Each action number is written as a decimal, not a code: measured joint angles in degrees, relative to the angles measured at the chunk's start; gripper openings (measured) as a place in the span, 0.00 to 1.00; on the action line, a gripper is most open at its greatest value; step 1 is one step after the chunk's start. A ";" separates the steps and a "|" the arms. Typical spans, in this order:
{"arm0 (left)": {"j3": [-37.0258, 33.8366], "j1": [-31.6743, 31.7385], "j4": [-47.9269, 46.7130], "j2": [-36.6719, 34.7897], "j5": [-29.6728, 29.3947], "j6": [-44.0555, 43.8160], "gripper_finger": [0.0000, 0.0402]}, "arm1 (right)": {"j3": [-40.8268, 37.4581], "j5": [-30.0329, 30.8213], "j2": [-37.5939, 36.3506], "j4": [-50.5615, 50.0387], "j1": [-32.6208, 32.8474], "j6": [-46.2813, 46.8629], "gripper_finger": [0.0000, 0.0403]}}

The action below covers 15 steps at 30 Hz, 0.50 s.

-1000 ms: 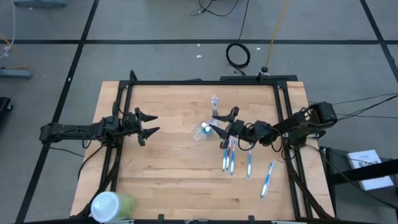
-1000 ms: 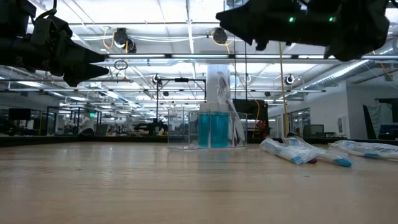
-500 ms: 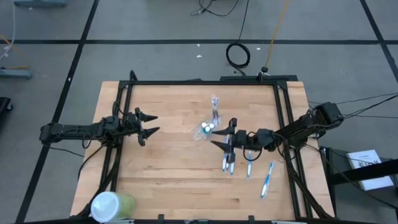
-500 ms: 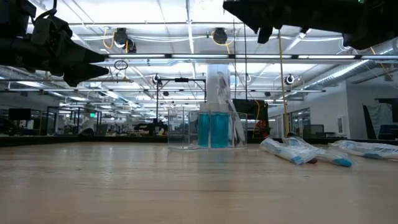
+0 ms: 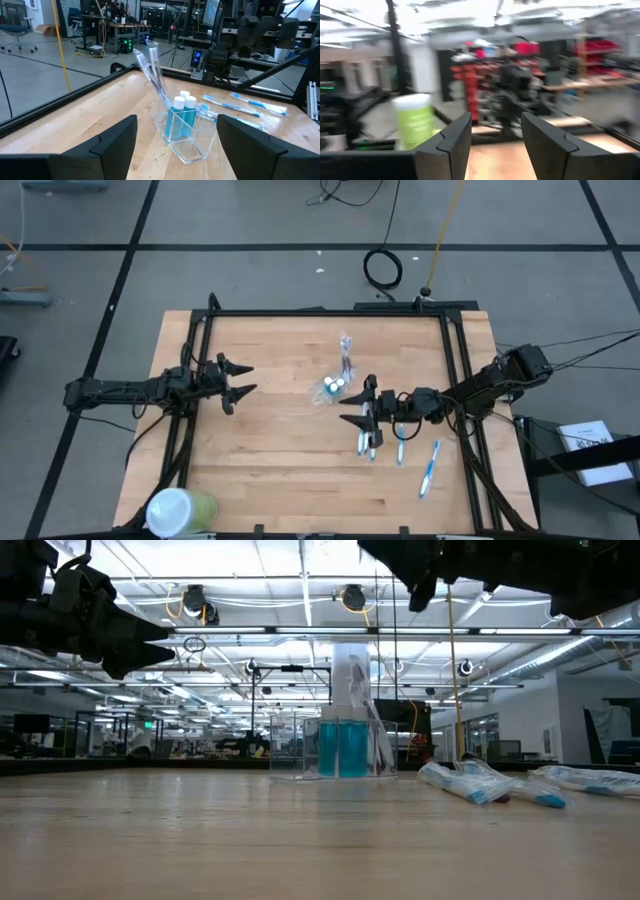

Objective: Pick & Place toothbrushing station
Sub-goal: Put the purple toothbrush into the transparent organizer

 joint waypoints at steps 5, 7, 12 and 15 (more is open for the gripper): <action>0.00 -0.01 0.00 -0.01 0.00 0.00 0.70 | 2.79 14.26 -1.32 -14.13 2.83 -3.74 0.45; 0.00 -0.01 0.00 0.01 0.00 0.00 0.70 | 6.80 20.61 -2.58 -27.28 3.99 -3.92 0.48; 0.00 0.01 0.00 -0.01 0.00 0.00 0.70 | 18.86 27.62 -4.25 -63.60 5.05 7.66 0.57; 0.00 -0.01 0.00 0.01 0.00 0.00 0.70 | 24.11 24.62 -4.33 -79.03 5.09 18.31 0.60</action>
